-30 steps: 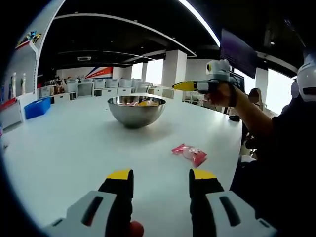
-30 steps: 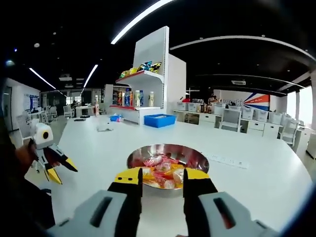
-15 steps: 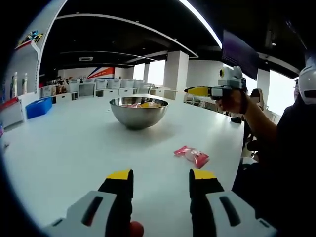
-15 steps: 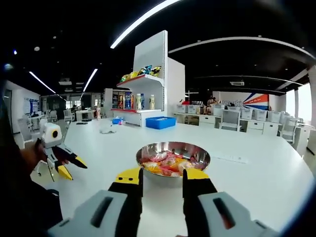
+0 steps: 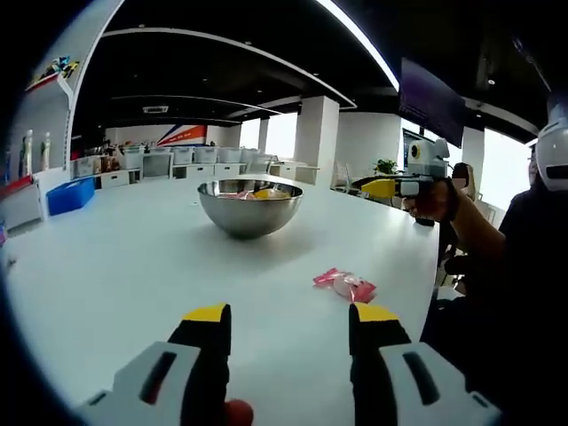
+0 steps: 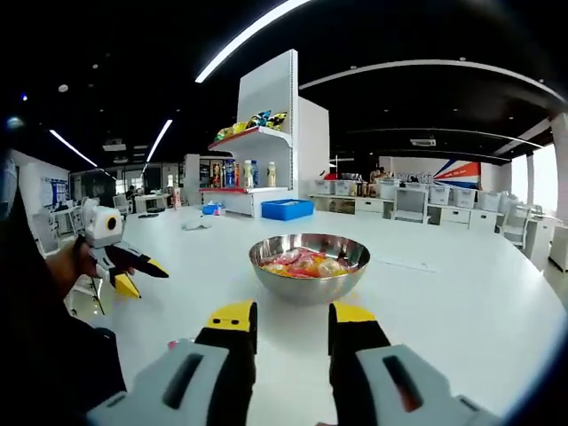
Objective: Pick up the marshmallows scattered on the table and place them into the bowl on the table
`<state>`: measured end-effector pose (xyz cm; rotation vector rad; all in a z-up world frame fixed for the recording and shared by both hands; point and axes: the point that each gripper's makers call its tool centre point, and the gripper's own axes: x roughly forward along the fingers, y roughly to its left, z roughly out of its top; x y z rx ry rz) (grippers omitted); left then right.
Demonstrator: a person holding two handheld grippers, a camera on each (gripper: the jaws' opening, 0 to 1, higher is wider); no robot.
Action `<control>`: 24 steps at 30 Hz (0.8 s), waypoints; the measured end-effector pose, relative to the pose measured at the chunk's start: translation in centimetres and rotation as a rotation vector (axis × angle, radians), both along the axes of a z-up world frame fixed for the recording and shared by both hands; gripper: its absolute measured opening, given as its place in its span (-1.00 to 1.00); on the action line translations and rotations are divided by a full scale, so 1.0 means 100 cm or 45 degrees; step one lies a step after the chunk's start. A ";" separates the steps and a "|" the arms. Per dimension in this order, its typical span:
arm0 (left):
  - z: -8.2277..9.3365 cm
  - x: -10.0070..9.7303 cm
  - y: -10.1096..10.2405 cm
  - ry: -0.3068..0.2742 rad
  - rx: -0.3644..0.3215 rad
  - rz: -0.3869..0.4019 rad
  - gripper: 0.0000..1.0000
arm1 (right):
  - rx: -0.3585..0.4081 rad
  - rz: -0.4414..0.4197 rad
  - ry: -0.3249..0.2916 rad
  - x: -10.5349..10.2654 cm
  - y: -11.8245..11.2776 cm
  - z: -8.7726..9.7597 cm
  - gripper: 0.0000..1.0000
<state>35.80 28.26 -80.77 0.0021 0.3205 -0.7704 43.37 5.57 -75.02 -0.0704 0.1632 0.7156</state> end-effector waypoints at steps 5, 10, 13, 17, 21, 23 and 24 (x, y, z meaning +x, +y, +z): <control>0.000 0.003 -0.004 -0.024 0.036 0.005 0.68 | -0.009 -0.006 0.048 -0.006 -0.007 -0.017 -0.37; 0.006 0.007 -0.004 -0.068 0.036 0.016 0.91 | -0.012 -0.015 0.072 -0.010 -0.012 -0.025 -0.37; 0.008 0.006 -0.005 -0.077 0.039 0.008 0.91 | -0.030 -0.001 0.090 -0.015 -0.012 -0.031 -0.37; 0.013 0.005 -0.006 -0.104 0.016 -0.001 0.91 | -0.040 0.013 0.105 -0.021 -0.011 -0.037 -0.37; 0.021 0.006 -0.007 -0.132 -0.029 0.006 0.91 | -0.038 0.013 0.120 -0.026 -0.013 -0.041 -0.37; 0.027 0.008 -0.007 -0.148 -0.072 0.025 0.90 | -0.044 0.017 0.129 -0.030 -0.014 -0.044 -0.37; 0.031 0.009 -0.006 -0.151 -0.104 0.030 0.89 | -0.048 0.019 0.132 -0.031 -0.015 -0.045 -0.37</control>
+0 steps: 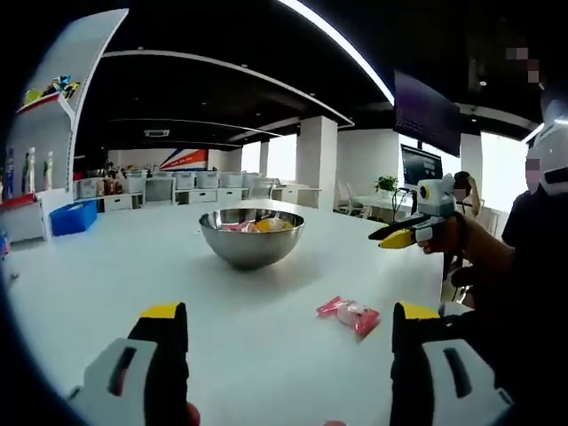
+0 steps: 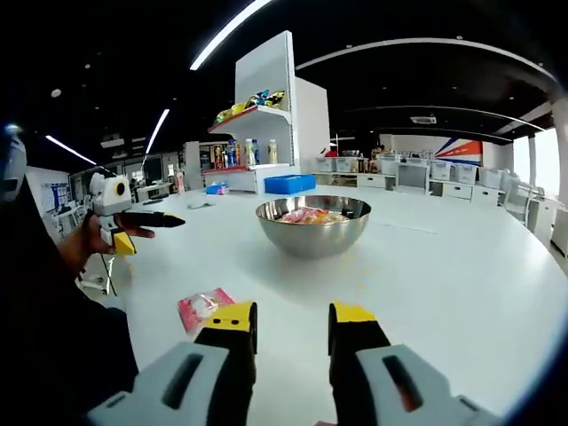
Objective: Pick up the marshmallows scattered on the table and place them into the bowl on the table
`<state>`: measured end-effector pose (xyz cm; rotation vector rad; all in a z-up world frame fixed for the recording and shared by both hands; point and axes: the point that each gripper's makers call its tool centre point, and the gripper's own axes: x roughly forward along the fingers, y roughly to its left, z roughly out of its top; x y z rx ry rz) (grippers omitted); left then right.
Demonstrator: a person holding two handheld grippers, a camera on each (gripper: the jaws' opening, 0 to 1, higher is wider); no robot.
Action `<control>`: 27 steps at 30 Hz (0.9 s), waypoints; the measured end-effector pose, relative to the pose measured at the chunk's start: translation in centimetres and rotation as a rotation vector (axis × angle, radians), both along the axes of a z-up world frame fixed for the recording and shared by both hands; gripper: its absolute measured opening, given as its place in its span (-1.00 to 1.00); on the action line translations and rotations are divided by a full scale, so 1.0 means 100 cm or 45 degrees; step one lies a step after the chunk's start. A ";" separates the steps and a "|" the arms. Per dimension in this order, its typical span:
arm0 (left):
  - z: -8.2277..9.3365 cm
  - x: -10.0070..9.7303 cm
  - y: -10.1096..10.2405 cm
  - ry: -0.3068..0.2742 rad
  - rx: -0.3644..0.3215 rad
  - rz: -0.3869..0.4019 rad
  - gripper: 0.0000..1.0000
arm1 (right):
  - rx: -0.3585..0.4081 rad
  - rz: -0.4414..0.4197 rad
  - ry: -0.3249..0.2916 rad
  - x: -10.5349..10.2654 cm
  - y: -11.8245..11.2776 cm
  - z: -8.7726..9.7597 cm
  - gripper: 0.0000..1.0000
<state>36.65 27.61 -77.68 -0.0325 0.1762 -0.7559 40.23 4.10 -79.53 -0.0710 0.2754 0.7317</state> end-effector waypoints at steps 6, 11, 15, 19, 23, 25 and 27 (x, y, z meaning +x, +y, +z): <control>-0.008 0.002 -0.002 0.041 0.069 0.002 0.74 | -0.020 0.015 0.018 -0.007 -0.002 -0.008 -0.37; -0.012 0.002 -0.006 0.076 0.086 -0.015 0.62 | -0.022 0.036 0.028 -0.014 -0.004 -0.013 -0.37; -0.009 0.003 -0.010 0.084 0.098 -0.028 0.51 | -0.024 0.035 0.045 -0.018 -0.007 -0.019 -0.37; -0.004 0.003 -0.017 0.071 0.112 -0.063 0.41 | -0.023 0.035 0.050 -0.020 -0.010 -0.021 -0.37; -0.007 0.004 -0.025 0.062 0.166 -0.106 0.30 | -0.015 0.022 0.048 -0.019 -0.012 -0.021 -0.37; -0.013 0.003 -0.030 0.067 0.215 -0.155 0.11 | -0.015 0.023 0.047 -0.020 -0.012 -0.020 -0.37; -0.018 0.001 -0.036 0.069 0.253 -0.202 -0.13 | -0.018 0.033 0.046 -0.021 -0.011 -0.021 -0.37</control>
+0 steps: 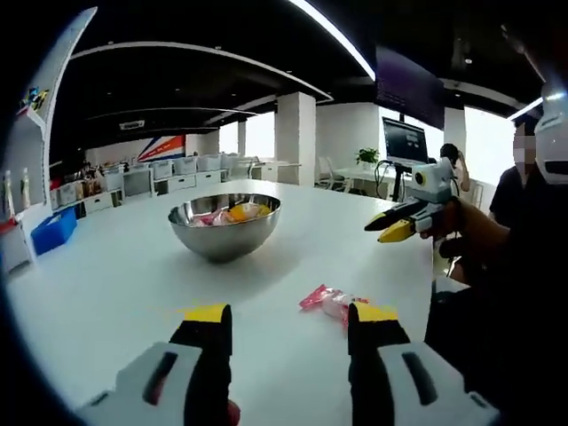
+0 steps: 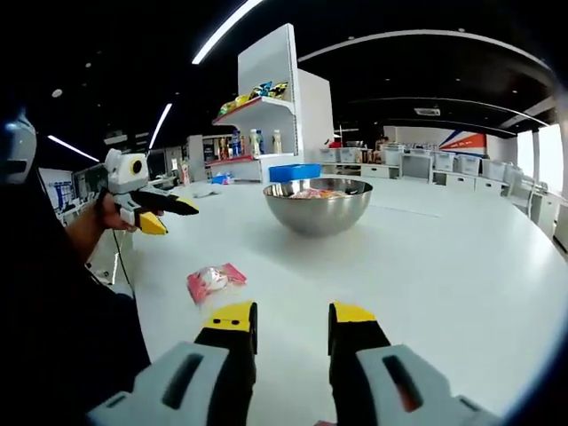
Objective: Pick up the marshmallows scattered on the table and place them into the bowl on the table
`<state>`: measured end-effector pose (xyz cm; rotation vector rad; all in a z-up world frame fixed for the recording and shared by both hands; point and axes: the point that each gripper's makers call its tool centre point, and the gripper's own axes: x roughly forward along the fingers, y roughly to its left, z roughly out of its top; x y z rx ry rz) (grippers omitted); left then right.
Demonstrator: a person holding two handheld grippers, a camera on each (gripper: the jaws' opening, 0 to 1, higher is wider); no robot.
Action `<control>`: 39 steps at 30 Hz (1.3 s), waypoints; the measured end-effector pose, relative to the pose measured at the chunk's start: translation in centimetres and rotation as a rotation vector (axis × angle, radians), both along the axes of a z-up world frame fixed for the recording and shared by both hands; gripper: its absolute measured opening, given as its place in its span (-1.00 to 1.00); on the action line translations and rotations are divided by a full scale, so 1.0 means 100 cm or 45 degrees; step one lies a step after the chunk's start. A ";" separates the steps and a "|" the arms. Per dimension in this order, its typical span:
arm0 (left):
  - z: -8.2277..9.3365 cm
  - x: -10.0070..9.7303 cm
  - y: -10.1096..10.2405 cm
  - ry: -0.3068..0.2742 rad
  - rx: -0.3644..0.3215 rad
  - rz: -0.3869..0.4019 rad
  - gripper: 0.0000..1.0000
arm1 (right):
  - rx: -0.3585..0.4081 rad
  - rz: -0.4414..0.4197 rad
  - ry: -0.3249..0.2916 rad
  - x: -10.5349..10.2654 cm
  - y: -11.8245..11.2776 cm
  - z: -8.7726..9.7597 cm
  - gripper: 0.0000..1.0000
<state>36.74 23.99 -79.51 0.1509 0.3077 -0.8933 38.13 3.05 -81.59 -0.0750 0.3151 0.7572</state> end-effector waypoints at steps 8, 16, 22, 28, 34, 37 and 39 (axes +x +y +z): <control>0.006 -0.001 -0.029 -0.102 0.170 -0.252 -0.13 | 0.002 0.001 0.011 -0.002 0.000 -0.002 -0.37; 0.009 0.011 -0.051 -0.211 0.334 -0.499 -0.04 | 0.003 -0.003 0.021 -0.004 -0.001 -0.004 -0.37; 0.004 0.011 -0.064 -0.285 0.502 -0.725 -0.03 | 0.001 -0.011 0.024 -0.003 -0.003 -0.005 -0.38; -0.011 0.005 -0.074 -0.323 0.647 -0.924 -0.03 | 0.002 -0.006 0.031 -0.005 -0.002 -0.007 -0.38; -0.018 -0.002 -0.080 -0.342 0.723 -1.112 -0.07 | 0.008 -0.013 0.038 -0.004 -0.005 -0.008 -0.39; -0.018 -0.007 -0.086 -0.354 0.743 -1.202 -0.06 | 0.011 -0.015 0.040 -0.003 -0.006 -0.009 -0.39; -0.023 -0.012 -0.087 -0.356 0.798 -1.284 -0.03 | 0.014 -0.017 0.041 -0.003 -0.006 -0.009 -0.39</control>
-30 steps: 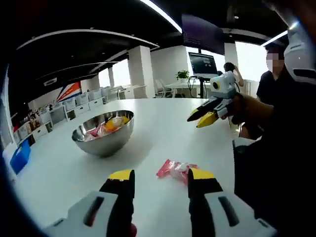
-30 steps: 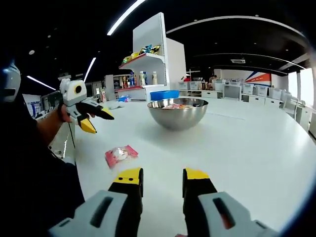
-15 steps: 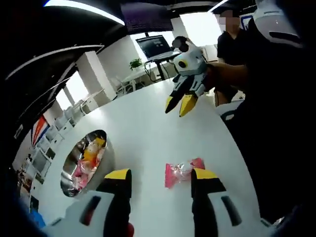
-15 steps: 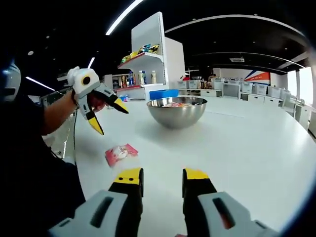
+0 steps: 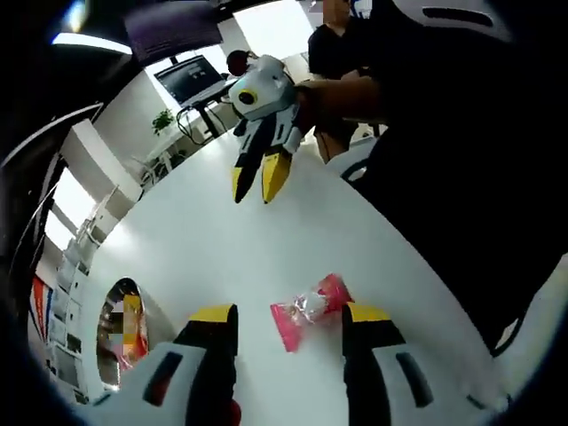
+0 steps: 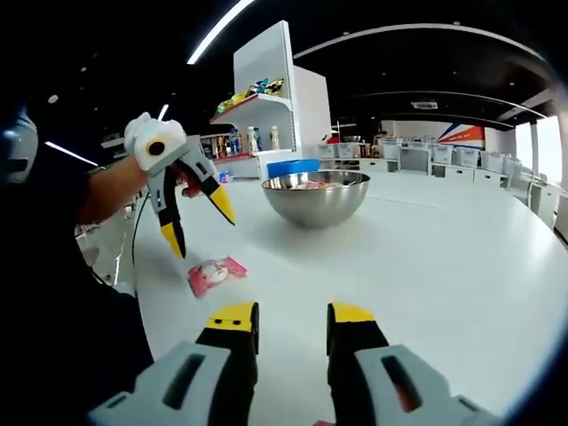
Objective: Pick up the marshmallows scattered on the table and place them into the bowl on the table
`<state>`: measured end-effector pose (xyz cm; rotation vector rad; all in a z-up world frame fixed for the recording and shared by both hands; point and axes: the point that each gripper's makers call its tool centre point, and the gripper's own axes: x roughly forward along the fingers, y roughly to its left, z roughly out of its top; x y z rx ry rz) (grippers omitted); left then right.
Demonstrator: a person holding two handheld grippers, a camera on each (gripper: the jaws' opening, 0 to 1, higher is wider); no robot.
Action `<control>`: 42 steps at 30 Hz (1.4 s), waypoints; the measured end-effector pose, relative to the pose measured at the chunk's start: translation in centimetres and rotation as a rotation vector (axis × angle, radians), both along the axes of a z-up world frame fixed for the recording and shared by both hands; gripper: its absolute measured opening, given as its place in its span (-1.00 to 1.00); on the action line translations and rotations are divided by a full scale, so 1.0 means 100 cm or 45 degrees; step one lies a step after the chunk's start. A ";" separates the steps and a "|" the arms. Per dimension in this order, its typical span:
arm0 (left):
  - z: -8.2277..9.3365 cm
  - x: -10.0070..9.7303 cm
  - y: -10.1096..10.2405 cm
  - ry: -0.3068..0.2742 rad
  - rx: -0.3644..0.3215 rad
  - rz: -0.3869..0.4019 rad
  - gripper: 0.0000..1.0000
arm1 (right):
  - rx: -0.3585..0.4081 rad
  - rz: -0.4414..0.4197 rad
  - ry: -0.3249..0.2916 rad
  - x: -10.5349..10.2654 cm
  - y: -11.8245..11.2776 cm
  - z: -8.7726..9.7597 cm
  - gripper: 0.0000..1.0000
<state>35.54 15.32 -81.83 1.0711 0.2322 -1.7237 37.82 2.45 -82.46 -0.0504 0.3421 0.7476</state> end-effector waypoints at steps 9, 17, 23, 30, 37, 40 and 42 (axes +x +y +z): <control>-0.013 -0.007 0.003 -0.059 0.257 -0.285 -0.02 | 0.000 -0.005 0.012 -0.002 -0.002 -0.003 -0.40; -0.023 -0.011 0.000 -0.125 0.422 -0.488 -0.02 | -0.001 -0.014 0.025 -0.001 -0.003 -0.006 -0.41; -0.031 -0.009 -0.004 -0.172 0.503 -0.597 -0.08 | 0.006 -0.017 0.025 -0.001 -0.005 -0.006 -0.42; -0.043 -0.014 -0.001 -0.157 0.583 -0.699 -0.12 | 0.012 -0.036 0.037 -0.001 -0.012 -0.009 -0.42; -0.049 -0.010 0.003 -0.133 0.624 -0.718 -0.25 | 0.021 -0.035 0.041 0.000 -0.012 -0.010 -0.42; -0.051 -0.015 0.004 -0.107 0.634 -0.725 -0.31 | 0.026 -0.036 0.046 0.000 -0.013 -0.012 -0.43; -0.054 -0.017 0.005 -0.105 0.651 -0.725 -0.38 | 0.027 -0.039 0.047 0.000 -0.014 -0.012 -0.43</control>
